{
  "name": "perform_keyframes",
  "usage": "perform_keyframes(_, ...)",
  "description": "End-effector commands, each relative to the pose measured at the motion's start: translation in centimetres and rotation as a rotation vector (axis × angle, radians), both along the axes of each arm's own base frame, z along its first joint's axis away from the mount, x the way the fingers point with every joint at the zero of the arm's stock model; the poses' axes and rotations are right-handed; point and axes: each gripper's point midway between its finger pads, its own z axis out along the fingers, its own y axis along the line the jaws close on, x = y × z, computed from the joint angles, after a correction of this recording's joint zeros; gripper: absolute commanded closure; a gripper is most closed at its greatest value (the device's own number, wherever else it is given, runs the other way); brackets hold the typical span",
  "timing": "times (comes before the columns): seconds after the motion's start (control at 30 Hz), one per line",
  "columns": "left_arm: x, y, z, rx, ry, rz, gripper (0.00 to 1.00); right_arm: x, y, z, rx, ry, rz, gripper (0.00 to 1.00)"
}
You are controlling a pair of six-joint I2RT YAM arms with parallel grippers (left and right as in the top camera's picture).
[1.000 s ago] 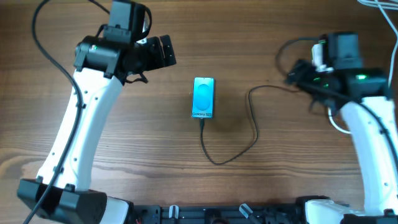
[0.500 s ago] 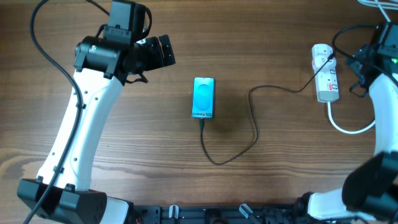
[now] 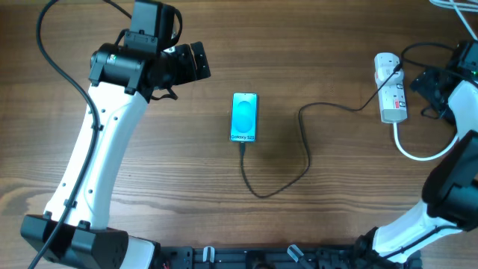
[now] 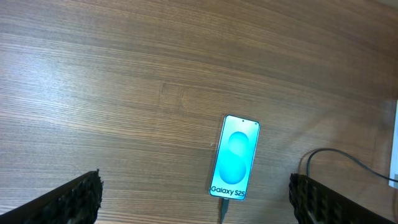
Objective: Plug charger to phone and switch on socket
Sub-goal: 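Press the power strip's rocker switch down with the right gripper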
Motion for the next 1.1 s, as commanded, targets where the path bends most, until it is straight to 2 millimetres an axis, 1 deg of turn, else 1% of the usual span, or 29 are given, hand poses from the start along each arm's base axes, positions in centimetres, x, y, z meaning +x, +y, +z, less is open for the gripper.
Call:
perform_keyframes(0.0, 0.1, 0.2, 0.3, 0.005, -0.010, 0.017, 0.00, 1.4, 0.8, -1.9, 0.072, -0.017, 0.045, 0.00)
perform_keyframes(0.13, 0.1, 0.2, 0.3, 0.005, -0.010, 0.017, 0.00, 1.8, 0.8, -3.7, 0.086, -0.008, 0.047, 0.00)
perform_keyframes(0.23, 0.1, 0.2, 0.3, 0.005, -0.010, 0.017, 0.00, 2.0, 0.9, -4.6, 0.103, -0.013, 0.027, 0.00)
perform_keyframes(0.33, 0.1, 0.2, 0.3, 0.005, -0.010, 0.017, 0.00, 2.3, 0.9, -4.6, 0.110, -0.032, 0.007, 0.00)
perform_keyframes(0.43, 0.1, 0.2, 0.3, 0.005, -0.010, 0.017, 0.00, 2.9, 1.5, -4.5, 0.145, -0.058, 0.027, 0.00)
perform_keyframes(0.57, 0.1, 0.2, 0.3, 0.005, -0.010, 0.017, 0.00, 2.9, 1.5, -4.7, 0.148, -0.055, 0.029, 0.00)
perform_keyframes(0.67, 0.1, 0.2, 0.3, 0.005, -0.010, 0.017, 0.00, 3.1, 2.1, -5.0, 0.178, -0.064, 0.045, 0.00)
perform_keyframes(0.8, 0.1, 0.2, 0.3, 0.005, -0.010, 0.017, 0.00, 3.0, 2.3, -6.1, 0.196, -0.046, 0.046, 0.00)
perform_keyframes(1.07, 0.1, 0.2, 0.3, 0.005, -0.010, 0.017, 0.00, 3.2, 3.2, -6.1, 0.239, -0.056, 0.075, 0.00)
